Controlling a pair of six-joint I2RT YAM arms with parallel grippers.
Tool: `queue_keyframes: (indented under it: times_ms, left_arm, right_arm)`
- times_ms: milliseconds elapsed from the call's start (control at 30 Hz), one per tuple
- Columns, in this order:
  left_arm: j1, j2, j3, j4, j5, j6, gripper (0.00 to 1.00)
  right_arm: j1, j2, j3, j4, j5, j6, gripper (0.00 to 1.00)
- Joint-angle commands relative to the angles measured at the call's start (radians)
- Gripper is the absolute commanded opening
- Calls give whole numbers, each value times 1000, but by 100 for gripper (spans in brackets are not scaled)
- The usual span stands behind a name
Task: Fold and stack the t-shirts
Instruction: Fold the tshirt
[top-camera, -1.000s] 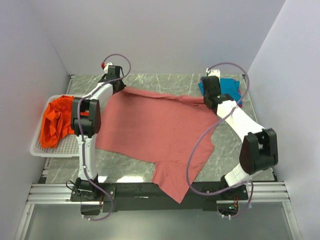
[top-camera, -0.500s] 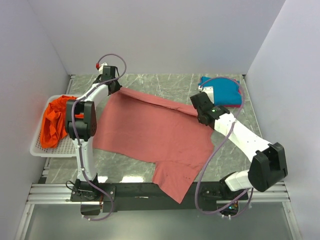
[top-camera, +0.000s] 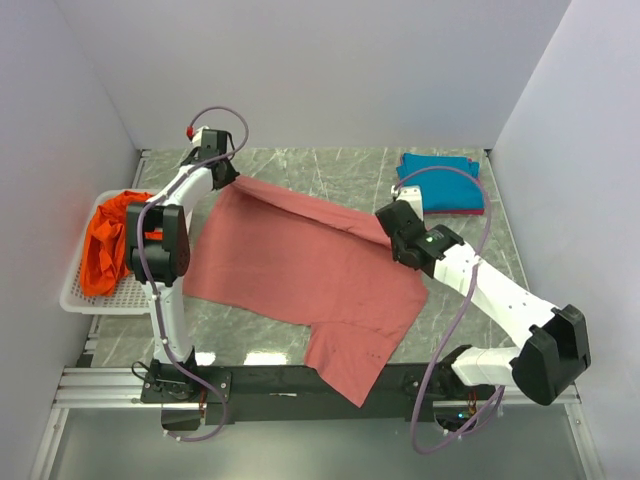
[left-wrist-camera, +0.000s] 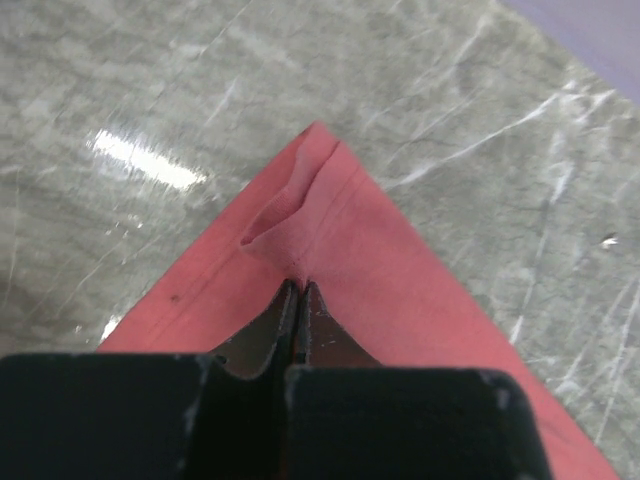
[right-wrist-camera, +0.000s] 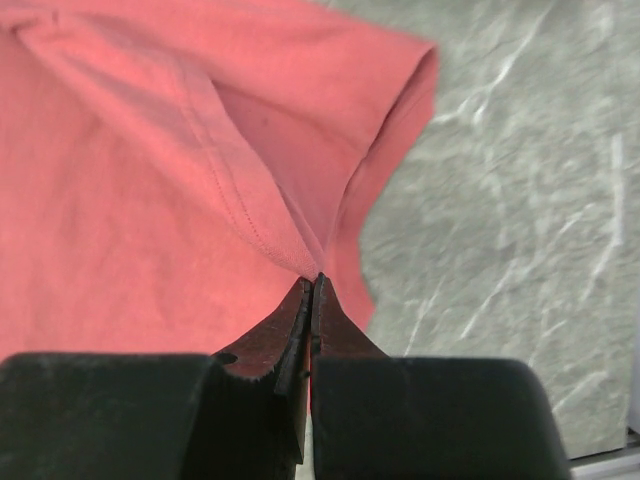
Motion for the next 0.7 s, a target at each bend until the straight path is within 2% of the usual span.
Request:
queue_keyframes:
  times_ms: [0, 267, 300, 333, 400, 433, 467, 500, 567, 600, 667]
  left_arm:
    - [12, -46, -18, -42, -51, -21, 0]
    - [21, -48, -54, -79, -89, -45, 2]
    - [21, -46, -51, -85, -95, -45, 3]
    - [21, -43, -45, -94, -98, -47, 11]
    - [23, -40, -35, -120, -95, -44, 17]
    - [23, -45, -31, -129, -95, -48, 29]
    - [23, -49, -32, -134, -92, -48, 37]
    - [23, -68, -40, -131, -86, -50, 54]
    - [23, -88, -34, -140, -77, -54, 75]
    - [21, -107, -22, -148, -63, -56, 96]
    - [23, -127, -14, -142, -37, -53, 100]
  right_arm:
    - [21, -5, -42, -9, -32, 47, 0]
    - [84, 21, -165, 71, -226, 139, 1]
    - [87, 26, -177, 79, -257, 149, 2]
    - [89, 27, -182, 83, -283, 158, 3]
    - [92, 27, -193, 83, -317, 192, 10]
    - [92, 26, -193, 77, -322, 208, 19]
    - [93, 20, -191, 64, -322, 212, 25]
    - [93, 13, -185, 57, -320, 212, 33]
    - [93, -2, -172, 38, -309, 212, 48]
    - [90, -7, -152, 31, -300, 210, 52]
    - [89, -20, -130, 30, -294, 209, 61]
